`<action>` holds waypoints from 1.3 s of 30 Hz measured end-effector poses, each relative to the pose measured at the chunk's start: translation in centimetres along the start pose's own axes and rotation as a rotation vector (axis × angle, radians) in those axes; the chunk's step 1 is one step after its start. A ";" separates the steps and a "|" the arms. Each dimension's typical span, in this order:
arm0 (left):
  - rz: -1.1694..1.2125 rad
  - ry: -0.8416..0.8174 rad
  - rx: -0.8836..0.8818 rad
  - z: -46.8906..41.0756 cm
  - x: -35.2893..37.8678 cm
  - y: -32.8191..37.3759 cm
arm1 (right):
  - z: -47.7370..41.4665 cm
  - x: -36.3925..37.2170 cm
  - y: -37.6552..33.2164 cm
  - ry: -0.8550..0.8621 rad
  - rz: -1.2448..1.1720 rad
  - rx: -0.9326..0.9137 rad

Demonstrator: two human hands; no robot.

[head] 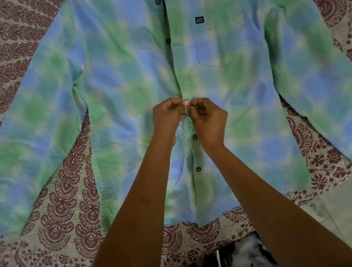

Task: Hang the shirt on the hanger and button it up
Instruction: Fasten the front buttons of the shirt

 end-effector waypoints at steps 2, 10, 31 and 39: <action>0.007 0.030 0.020 0.1 -0.1 0.0 | 0.0 0.1 0.0 0.007 -0.009 0.001; -0.090 0.080 0.074 -0.4 -0.2 0.4 | 0.0 -0.2 0.2 0.004 -0.049 0.016; -0.373 0.023 0.297 -0.6 -0.3 1.7 | -1.2 0.6 2.3 -0.151 -0.276 0.238; -0.986 0.185 0.475 0.6 0.9 3.9 | -2.2 1.6 3.9 -0.245 -0.263 0.401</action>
Point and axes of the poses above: each hand's wrist, its own z-axis away from the middle knuckle, its own x-axis out of the palm, y = z × x, the point moved 10 cm from there along -z, towards the middle knuckle, and after that the axes turned 1 degree about -z, right-handed, at the moved point
